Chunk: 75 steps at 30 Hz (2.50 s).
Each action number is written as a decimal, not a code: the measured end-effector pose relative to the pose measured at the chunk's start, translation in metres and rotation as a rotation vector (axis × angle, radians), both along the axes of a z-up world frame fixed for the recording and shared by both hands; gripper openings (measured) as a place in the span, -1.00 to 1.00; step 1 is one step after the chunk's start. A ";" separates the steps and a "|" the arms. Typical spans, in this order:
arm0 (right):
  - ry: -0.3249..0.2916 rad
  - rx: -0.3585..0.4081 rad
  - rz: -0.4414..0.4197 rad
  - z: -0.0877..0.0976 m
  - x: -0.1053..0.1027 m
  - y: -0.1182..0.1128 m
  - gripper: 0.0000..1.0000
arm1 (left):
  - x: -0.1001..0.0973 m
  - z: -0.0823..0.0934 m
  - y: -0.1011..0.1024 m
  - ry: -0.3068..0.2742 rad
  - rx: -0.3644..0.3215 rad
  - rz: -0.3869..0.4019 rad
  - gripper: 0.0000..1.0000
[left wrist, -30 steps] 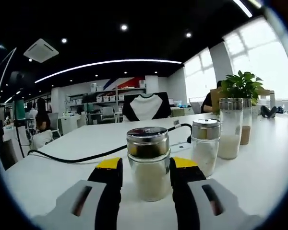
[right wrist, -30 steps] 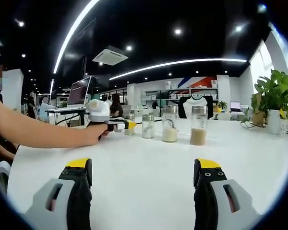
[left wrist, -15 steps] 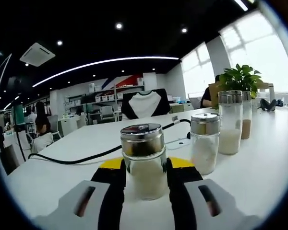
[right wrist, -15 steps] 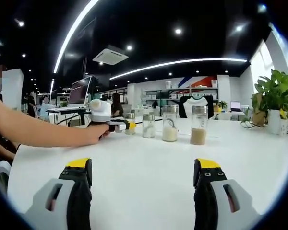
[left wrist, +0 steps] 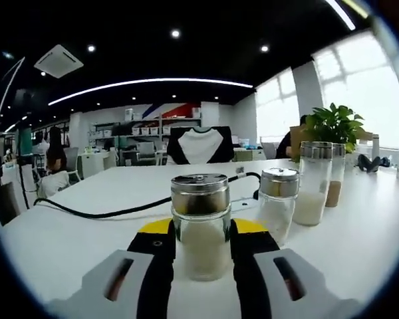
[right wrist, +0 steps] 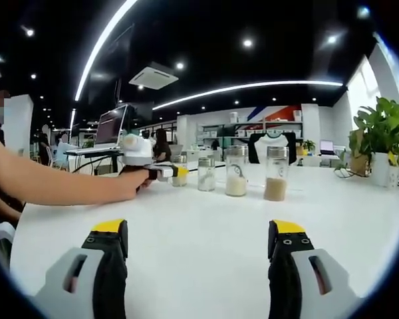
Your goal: Rotate the seasoning bottle until the label or dispensing opening points toward the visible target arrow and the bottle remains upright within the marked orientation range
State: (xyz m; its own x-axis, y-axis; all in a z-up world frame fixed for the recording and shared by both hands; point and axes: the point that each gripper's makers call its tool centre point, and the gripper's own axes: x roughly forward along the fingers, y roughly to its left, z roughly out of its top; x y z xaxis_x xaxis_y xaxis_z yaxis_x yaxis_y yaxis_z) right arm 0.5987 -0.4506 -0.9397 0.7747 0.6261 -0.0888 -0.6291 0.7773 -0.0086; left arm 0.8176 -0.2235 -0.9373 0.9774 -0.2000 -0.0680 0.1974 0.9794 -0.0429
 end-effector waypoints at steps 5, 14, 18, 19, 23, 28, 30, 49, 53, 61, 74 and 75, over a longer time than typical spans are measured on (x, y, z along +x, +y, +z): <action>-0.001 -0.003 0.000 0.000 0.001 0.000 0.75 | -0.001 -0.001 -0.004 0.002 0.023 -0.013 -0.33; -0.002 -0.004 0.001 0.000 0.000 0.000 0.75 | -0.007 0.002 -0.004 -0.009 -0.006 -0.020 -0.34; -0.001 -0.003 0.003 0.000 0.000 0.001 0.75 | -0.008 0.001 -0.006 -0.005 0.001 -0.030 -0.34; -0.001 -0.002 0.002 0.000 0.000 0.001 0.75 | -0.009 0.001 -0.007 -0.006 0.003 -0.033 -0.34; -0.001 0.000 0.002 0.000 0.000 -0.001 0.75 | -0.015 0.004 -0.007 -0.020 0.002 -0.036 -0.34; -0.002 0.000 0.004 0.000 -0.001 0.000 0.75 | -0.029 0.006 -0.013 -0.026 -0.044 -0.079 -0.34; -0.002 0.000 0.006 0.000 0.000 0.001 0.75 | -0.035 0.007 -0.018 -0.029 -0.052 -0.102 -0.34; -0.023 0.153 0.120 0.018 0.002 0.020 0.54 | -0.095 -0.002 -0.082 0.021 -0.023 -0.364 -0.34; -0.049 0.213 0.165 0.029 0.007 0.024 0.37 | -0.106 -0.003 -0.091 0.031 -0.048 -0.403 -0.34; -0.148 0.113 0.233 0.032 0.016 0.046 0.10 | -0.130 0.000 -0.107 0.000 -0.025 -0.479 -0.34; -0.181 0.175 0.297 0.047 0.023 0.060 -0.16 | -0.162 0.007 -0.133 -0.042 -0.004 -0.632 -0.33; -0.181 0.180 0.288 0.049 0.026 0.061 -0.16 | -0.162 0.005 -0.135 -0.036 0.015 -0.633 -0.33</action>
State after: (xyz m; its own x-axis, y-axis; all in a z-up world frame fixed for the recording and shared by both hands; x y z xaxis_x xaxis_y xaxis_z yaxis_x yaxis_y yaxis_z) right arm 0.6246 -0.3897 -0.8910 0.5581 0.8133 0.1644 -0.8225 0.5684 -0.0194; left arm 0.6557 -0.3589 -0.9325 0.6719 -0.7393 -0.0445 0.7396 0.6729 -0.0126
